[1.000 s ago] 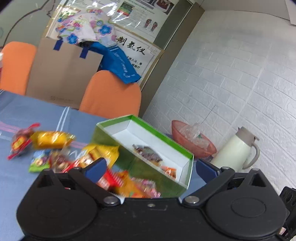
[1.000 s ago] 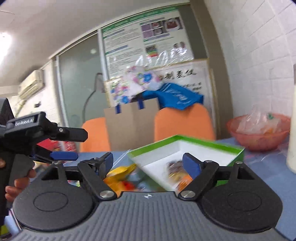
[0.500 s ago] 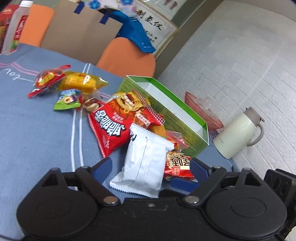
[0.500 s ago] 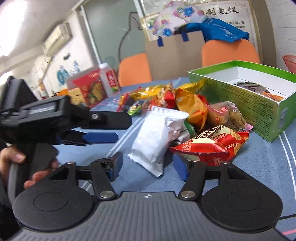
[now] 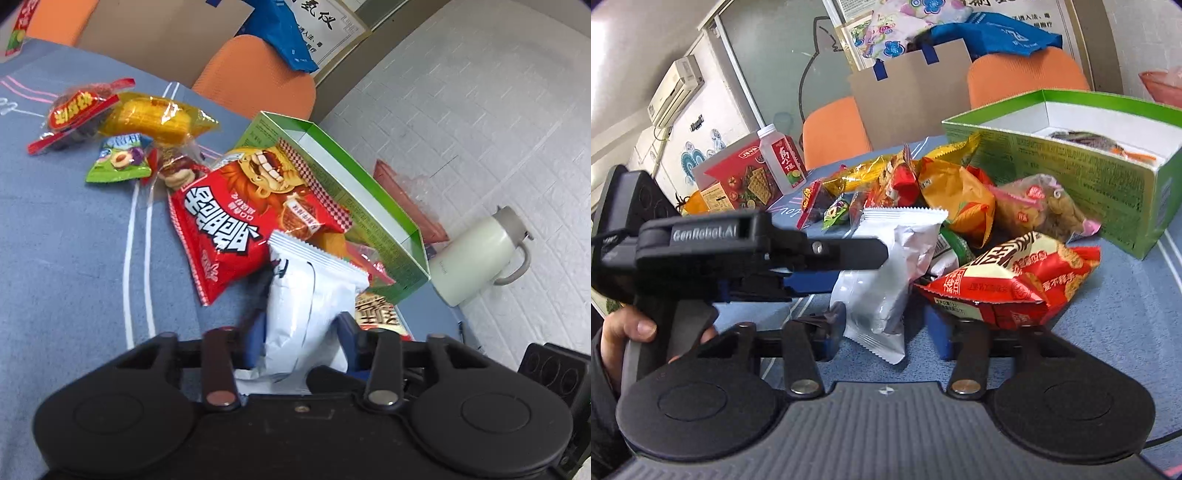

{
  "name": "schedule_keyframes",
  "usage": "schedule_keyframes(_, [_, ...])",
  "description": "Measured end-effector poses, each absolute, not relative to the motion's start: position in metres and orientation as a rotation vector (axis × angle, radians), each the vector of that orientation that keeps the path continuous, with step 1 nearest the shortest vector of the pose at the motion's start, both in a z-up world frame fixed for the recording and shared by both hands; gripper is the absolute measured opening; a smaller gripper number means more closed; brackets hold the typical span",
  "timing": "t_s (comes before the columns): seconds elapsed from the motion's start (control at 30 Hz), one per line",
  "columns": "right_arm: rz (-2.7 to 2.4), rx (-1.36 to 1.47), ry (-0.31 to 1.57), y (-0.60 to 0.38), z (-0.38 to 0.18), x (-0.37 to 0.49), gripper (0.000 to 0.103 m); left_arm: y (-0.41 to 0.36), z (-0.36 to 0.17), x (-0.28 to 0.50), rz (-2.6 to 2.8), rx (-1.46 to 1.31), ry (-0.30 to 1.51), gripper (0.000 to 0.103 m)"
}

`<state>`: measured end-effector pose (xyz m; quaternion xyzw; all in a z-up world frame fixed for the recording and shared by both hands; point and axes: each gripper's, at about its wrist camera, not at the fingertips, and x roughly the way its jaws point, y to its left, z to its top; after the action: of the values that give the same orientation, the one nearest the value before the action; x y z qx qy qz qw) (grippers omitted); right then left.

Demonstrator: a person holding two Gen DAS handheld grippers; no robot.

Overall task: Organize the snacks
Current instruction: 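Grasp the white sachet with the left gripper, then lower the white sachet into the green box and open the left gripper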

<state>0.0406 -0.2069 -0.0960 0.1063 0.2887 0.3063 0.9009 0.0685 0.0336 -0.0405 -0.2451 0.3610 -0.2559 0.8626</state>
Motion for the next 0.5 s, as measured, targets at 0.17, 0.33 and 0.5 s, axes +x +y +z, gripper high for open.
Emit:
schedule_keyframes(0.17, [0.671, 0.181, 0.533, -0.214, -0.078, 0.02, 0.048, 0.026, -0.01, 0.044, -0.538, -0.465, 0.677, 0.05])
schedule_keyframes(0.33, [0.667, 0.171, 0.396, -0.231, -0.045, 0.012, 0.048, 0.009, 0.033, 0.046, -0.589, -0.396, 0.567, 0.05])
schedule_keyframes(0.5, [0.597, 0.185, 0.314, -0.256, -0.026, 0.032, 0.048, -0.027, 0.057, 0.077, -0.644, -0.347, 0.528, 0.05])
